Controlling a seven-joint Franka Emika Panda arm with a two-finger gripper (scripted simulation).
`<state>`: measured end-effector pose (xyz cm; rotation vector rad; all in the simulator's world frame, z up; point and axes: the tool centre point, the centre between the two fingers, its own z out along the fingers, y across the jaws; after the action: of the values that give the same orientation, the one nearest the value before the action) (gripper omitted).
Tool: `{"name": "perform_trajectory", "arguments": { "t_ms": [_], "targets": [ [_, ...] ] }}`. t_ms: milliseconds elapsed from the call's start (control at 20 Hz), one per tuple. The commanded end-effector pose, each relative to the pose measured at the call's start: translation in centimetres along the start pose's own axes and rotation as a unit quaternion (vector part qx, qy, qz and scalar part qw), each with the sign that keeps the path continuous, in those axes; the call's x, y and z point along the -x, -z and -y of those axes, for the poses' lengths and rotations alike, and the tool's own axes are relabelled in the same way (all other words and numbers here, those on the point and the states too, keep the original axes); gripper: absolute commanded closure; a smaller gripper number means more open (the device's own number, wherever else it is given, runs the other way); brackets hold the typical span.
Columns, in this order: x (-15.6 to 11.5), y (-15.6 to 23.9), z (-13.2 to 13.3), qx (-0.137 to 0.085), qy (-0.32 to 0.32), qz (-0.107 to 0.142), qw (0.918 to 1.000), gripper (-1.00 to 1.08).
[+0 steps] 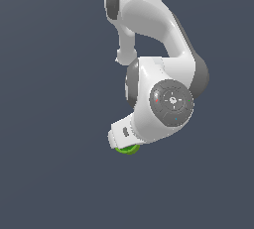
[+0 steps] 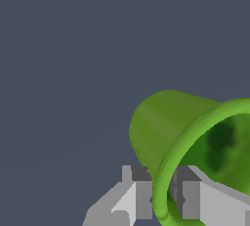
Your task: Pick up the object and move it to a goal position.
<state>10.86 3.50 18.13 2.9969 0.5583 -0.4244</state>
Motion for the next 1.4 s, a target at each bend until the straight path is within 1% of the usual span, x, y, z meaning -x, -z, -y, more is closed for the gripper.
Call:
{"name": "perform_trajectory", "arguments": {
  "t_ms": [0, 300, 600, 800, 1050, 1200, 1350],
  "targets": [
    [0.0, 3.0, 0.8, -0.005, -0.009, -0.033, 0.9994, 1.08],
    [0.6, 9.6, 2.4, -0.019, -0.028, -0.108, 0.9936, 1.08],
    [2.2, 16.0, 3.9, -0.032, -0.047, -0.181, 0.9819, 1.08],
    [3.7, 20.1, 4.7, -0.04, -0.06, -0.228, 0.971, 1.08],
    [6.0, 24.8, 5.8, -0.05, -0.074, -0.285, 0.9542, 1.08],
    [7.5, 27.2, 6.3, -0.055, -0.082, -0.315, 0.9441, 1.08],
    [8.7, 29.0, 6.7, -0.059, -0.088, -0.339, 0.9349, 1.08]
  ]
}}
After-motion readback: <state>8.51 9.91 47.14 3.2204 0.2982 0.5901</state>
